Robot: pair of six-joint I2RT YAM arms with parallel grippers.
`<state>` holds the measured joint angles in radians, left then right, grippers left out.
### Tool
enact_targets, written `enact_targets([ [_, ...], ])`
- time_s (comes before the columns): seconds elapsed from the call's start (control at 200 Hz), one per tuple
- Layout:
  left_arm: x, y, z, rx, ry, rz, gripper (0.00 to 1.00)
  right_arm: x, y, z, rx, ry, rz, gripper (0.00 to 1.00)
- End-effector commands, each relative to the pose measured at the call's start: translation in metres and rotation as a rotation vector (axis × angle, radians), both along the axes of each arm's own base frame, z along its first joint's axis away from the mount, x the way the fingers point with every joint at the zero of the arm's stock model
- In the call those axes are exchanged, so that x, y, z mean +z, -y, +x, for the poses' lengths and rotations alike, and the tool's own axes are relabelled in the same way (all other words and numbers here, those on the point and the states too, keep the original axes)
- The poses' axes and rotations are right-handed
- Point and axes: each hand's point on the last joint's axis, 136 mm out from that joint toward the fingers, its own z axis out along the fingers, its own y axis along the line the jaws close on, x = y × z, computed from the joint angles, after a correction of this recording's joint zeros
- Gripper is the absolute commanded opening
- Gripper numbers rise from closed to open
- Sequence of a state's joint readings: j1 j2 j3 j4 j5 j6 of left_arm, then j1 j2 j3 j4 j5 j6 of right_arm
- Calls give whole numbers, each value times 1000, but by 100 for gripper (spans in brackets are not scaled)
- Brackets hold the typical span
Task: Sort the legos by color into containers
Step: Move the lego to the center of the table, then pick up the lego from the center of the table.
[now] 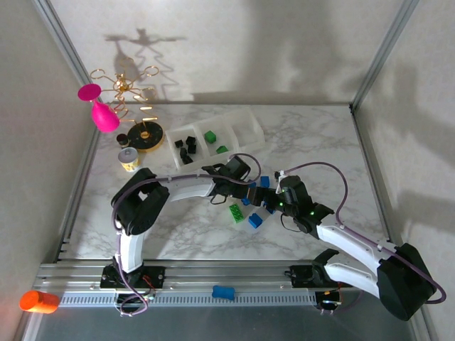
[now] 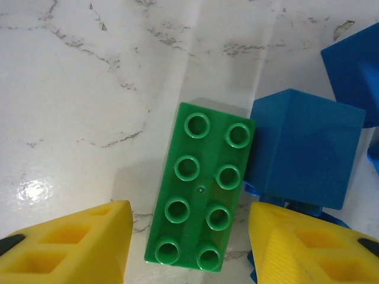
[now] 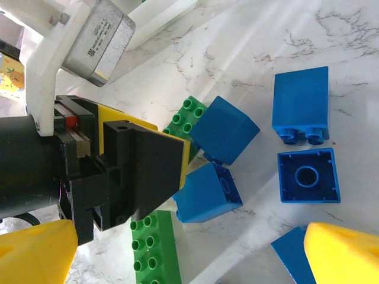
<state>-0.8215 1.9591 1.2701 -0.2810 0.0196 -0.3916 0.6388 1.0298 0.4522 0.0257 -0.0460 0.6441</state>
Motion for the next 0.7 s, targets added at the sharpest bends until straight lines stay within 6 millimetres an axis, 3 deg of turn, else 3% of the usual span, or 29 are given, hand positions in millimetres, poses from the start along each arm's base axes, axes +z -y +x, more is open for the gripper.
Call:
enact_targets([
  [0.0,-1,6,2,-34,-6,10,56,2,4,2,-25,9,11,99],
  [0.185,-14,-4,9,-7,-16,71,57,2,3,3,-24,7,9,99],
  [0.305,-17,-14,17,29,-23,77,50,5,2,4,-25,8,12,99],
  [0.696,-8,-27,24,75,2,88,38,15,-1,9,-23,19,14,99],
])
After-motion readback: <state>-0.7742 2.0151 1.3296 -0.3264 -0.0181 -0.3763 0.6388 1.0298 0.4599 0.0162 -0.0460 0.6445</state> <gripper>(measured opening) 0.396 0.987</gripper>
